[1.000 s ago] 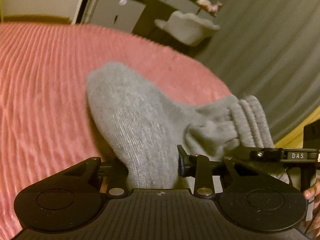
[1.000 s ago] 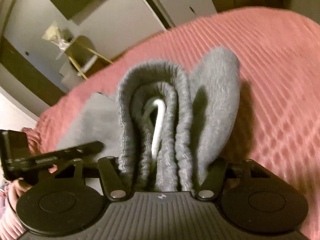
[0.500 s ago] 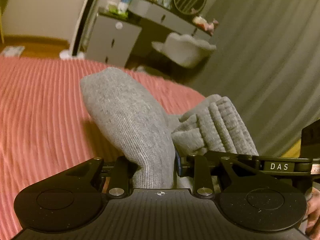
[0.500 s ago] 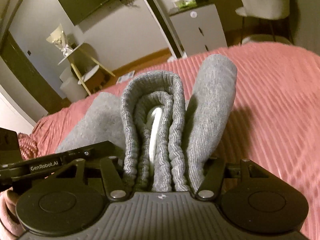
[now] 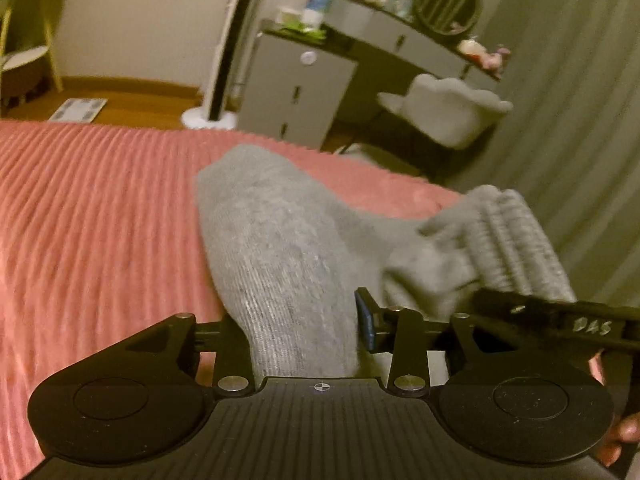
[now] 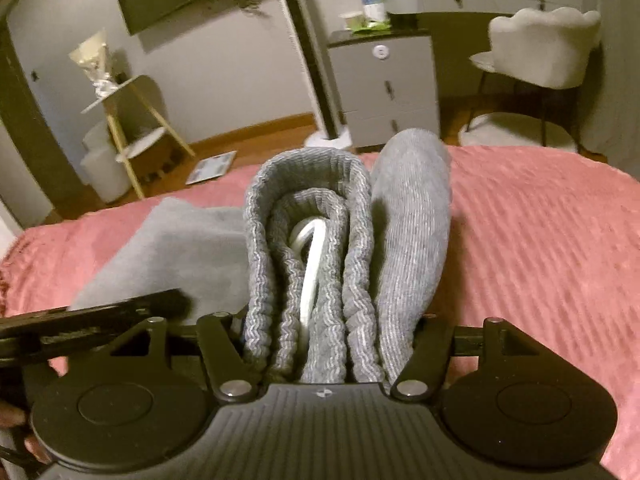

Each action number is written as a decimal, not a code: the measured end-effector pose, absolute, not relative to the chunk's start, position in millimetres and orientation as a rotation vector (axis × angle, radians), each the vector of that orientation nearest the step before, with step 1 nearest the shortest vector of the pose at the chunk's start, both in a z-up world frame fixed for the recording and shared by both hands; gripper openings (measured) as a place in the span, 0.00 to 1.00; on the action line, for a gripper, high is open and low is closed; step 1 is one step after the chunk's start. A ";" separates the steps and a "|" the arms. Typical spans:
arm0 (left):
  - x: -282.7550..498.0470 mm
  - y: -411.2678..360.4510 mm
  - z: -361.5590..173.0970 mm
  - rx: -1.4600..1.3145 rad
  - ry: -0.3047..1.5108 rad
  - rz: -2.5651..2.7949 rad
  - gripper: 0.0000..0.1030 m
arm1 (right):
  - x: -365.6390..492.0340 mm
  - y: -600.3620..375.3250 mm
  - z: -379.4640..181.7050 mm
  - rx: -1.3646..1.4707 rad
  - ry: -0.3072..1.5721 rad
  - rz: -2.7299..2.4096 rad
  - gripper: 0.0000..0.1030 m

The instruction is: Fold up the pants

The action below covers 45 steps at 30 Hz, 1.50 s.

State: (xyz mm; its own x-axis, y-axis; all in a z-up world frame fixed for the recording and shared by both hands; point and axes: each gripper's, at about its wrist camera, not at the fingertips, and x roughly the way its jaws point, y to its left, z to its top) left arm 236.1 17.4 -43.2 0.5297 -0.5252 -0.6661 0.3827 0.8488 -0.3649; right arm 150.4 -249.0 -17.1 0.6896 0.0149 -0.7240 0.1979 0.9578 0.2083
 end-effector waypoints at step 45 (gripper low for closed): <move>78.8 88.6 -39.2 -0.055 0.930 -0.193 0.93 | 43.3 -222.1 -32.2 -0.023 0.820 -0.456 1.00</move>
State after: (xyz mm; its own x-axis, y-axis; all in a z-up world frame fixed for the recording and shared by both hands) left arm 78.8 88.6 -39.2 0.5818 -0.1887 -0.7911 0.1415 0.9814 -0.1300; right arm 43.3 -222.1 -32.2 0.5915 -0.4004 -0.6999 0.3829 0.9034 -0.1933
